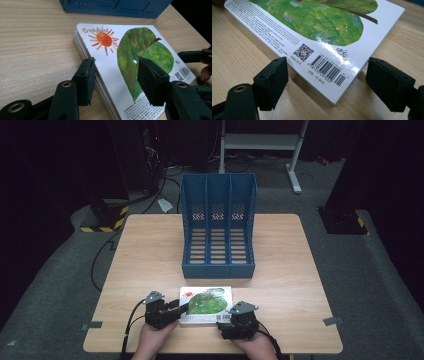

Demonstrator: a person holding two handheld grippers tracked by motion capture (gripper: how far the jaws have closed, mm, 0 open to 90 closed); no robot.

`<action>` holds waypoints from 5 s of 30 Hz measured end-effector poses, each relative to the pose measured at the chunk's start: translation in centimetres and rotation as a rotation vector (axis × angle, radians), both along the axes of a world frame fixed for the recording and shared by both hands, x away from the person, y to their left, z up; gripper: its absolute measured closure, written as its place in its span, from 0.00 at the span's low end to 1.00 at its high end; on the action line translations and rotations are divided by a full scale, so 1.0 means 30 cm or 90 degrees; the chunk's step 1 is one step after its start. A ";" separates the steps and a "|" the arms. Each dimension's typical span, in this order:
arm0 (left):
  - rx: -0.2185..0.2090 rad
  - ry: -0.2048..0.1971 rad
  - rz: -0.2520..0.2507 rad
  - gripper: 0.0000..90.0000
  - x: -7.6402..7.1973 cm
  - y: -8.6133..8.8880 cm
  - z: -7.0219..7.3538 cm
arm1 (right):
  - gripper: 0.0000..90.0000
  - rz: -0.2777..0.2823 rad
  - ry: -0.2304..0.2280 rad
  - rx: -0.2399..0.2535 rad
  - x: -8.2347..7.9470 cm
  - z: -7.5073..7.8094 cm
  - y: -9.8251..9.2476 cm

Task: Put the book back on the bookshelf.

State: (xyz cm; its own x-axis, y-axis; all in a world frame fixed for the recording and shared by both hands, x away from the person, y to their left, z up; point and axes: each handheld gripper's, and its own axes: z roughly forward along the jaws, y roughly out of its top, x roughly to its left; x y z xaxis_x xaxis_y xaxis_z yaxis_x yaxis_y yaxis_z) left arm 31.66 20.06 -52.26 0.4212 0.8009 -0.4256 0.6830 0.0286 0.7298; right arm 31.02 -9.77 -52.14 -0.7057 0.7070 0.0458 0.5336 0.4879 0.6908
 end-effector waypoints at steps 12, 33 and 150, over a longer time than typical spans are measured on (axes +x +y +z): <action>-0.048 -0.058 -0.007 0.57 -0.019 0.023 0.040 | 0.15 0.009 -0.012 -0.017 -0.006 -0.005 0.010; -0.065 -0.084 -0.018 0.54 -0.022 0.030 0.059 | 0.24 -0.020 -0.015 0.005 -0.011 -0.005 0.003; 0.090 -0.238 -0.157 0.75 -0.082 -0.048 0.076 | 0.43 -0.034 0.008 0.232 0.115 0.057 -0.086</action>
State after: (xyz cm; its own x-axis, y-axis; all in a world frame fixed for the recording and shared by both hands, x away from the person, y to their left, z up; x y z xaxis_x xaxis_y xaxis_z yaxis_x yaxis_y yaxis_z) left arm 29.20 18.62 -49.98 0.7098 0.6968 -0.1029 0.3470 -0.2187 0.9120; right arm 34.47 -12.33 -50.43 -0.6664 0.6785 0.3093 0.5606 0.1824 0.8078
